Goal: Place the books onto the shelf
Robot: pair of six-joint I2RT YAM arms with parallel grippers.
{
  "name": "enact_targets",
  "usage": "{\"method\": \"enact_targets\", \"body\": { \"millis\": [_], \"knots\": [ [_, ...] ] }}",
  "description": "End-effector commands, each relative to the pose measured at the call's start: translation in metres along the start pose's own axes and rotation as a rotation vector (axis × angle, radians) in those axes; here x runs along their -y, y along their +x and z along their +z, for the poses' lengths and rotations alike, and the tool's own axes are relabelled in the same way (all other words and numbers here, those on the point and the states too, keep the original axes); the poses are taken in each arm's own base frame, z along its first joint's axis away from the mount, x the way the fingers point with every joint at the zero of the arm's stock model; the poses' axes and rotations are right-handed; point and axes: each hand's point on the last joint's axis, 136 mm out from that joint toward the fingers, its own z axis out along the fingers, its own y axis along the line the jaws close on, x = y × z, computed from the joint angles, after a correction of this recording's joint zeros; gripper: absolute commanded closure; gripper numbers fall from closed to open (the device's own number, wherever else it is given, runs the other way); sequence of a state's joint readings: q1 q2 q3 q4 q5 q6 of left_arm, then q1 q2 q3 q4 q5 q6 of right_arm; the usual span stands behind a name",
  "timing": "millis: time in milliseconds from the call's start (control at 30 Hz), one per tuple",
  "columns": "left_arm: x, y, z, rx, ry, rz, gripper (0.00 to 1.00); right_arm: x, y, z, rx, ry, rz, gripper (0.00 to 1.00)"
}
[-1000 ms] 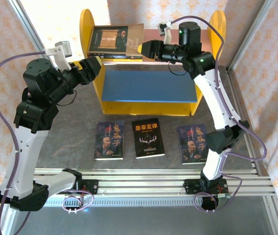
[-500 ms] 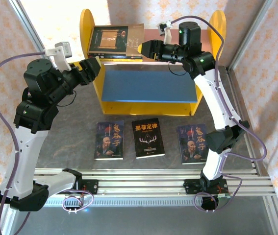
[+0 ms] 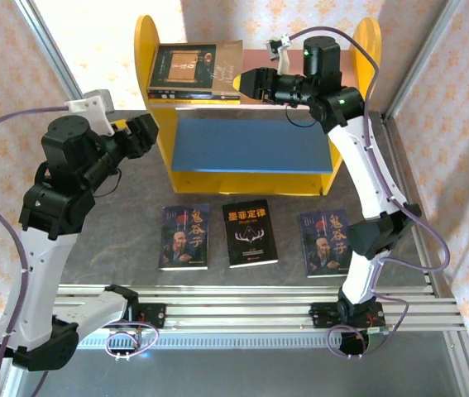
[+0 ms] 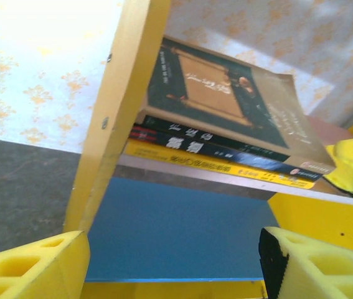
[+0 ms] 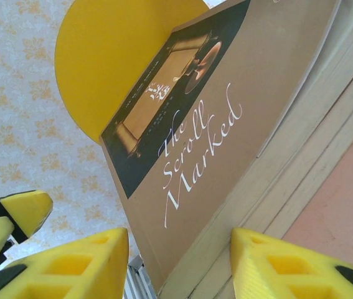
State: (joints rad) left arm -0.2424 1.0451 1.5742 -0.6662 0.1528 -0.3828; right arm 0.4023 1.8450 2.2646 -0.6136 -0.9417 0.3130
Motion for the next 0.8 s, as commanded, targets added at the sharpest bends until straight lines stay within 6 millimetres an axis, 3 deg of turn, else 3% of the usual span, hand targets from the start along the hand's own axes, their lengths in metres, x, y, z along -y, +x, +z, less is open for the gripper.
{"method": "enact_targets", "body": {
  "millis": [0, 367, 767],
  "knots": [
    [-0.016, 0.01, -0.004, -0.014, -0.074, 0.035, 0.29, -0.012, -0.005, -0.001, 0.005, -0.033, -0.03, 0.54],
    [-0.024, 0.016, -0.009, -0.028, -0.109, 0.052, 0.29, 0.012, 0.002, -0.008, -0.001, 0.114, -0.039, 0.51],
    [-0.028, 0.023, -0.005, -0.054, -0.123, 0.06, 0.29, 0.001, 0.011, -0.001, -0.059, 0.016, -0.036, 0.48]
  ]
}}
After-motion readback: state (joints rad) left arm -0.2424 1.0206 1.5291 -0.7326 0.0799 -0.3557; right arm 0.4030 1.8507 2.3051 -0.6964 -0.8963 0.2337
